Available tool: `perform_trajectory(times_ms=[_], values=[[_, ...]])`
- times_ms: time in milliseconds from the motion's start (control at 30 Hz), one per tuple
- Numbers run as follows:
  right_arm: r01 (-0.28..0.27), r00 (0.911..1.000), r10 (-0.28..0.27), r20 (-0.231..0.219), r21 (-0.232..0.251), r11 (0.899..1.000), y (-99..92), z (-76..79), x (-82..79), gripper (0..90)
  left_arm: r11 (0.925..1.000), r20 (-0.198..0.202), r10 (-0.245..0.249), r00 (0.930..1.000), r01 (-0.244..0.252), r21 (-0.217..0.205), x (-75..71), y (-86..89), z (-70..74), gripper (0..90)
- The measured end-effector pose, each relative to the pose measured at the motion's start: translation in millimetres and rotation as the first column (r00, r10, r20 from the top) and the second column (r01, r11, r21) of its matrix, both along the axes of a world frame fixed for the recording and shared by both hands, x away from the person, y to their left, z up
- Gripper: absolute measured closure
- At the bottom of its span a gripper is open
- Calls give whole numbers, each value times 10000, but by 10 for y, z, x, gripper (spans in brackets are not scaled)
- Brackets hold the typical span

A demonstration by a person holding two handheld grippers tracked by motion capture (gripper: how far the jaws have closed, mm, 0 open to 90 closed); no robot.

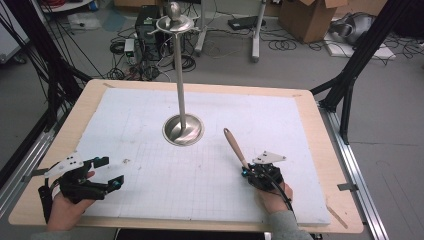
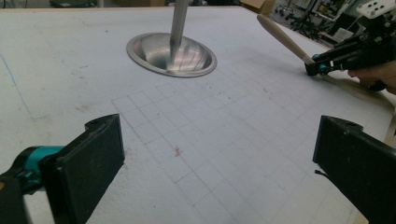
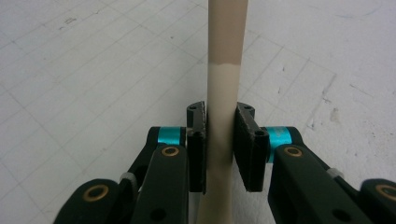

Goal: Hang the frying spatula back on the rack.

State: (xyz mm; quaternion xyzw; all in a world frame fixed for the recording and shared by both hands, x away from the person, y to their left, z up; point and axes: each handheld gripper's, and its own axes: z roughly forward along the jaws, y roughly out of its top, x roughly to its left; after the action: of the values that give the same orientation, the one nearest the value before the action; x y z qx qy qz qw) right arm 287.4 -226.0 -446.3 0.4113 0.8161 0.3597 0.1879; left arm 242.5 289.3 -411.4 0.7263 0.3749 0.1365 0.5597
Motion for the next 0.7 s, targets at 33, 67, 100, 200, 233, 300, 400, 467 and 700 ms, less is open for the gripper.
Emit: perform_trajectory(times_ms=[33, 67, 100, 200, 233, 300, 400, 467, 700], values=[[-27, 10000, 27, -54, 56, 10000, -4, 1, 2, 764, 10000, 10, 9, 10000, -9, 0, 0, 0, 0, 24], [-57, 10000, 58, -56, 119, 9999, -12, 0, 10, 764, 10000, 5, 0, 10000, 0, 10, 1, 2, 0, 25], [-84, 9998, 87, -162, 198, 9998, -18, 2, 12, 765, 10000, 4, 1, 10000, -1, 9, 2, 3, 0, 25], [-122, 9995, 134, -291, 405, 9991, -30, 4, 20, 769, 10000, 4, 1, 10000, -1, 9, 3, 3, -2, 24], [-147, 9995, 161, -289, 498, 9987, -34, 5, 19, 771, 10000, 1, 1, 10000, -1, 14, 3, 3, -1, 24], [-254, 9990, 277, -349, 660, 9975, -32, 12, 10, 775, 10000, -5, 13, 10000, -13, -3, 4, 2, -3, 24], [-430, 9986, 445, -280, 531, 9977, -12, 18, -1, 777, 10000, -6, -1, 10000, 1, 30, 1, 0, -1, 25], [-510, 9983, 525, -236, 605, 9969, -13, 27, -4, 778, 10000, 24, -3, 10000, 3, 33, 0, 0, 0, 25], [-614, 9980, 624, -135, 667, 9959, -33, 113, -14, 778, 10000, 15, 3, 10000, -3, 21, 3, 3, -2, 25]])
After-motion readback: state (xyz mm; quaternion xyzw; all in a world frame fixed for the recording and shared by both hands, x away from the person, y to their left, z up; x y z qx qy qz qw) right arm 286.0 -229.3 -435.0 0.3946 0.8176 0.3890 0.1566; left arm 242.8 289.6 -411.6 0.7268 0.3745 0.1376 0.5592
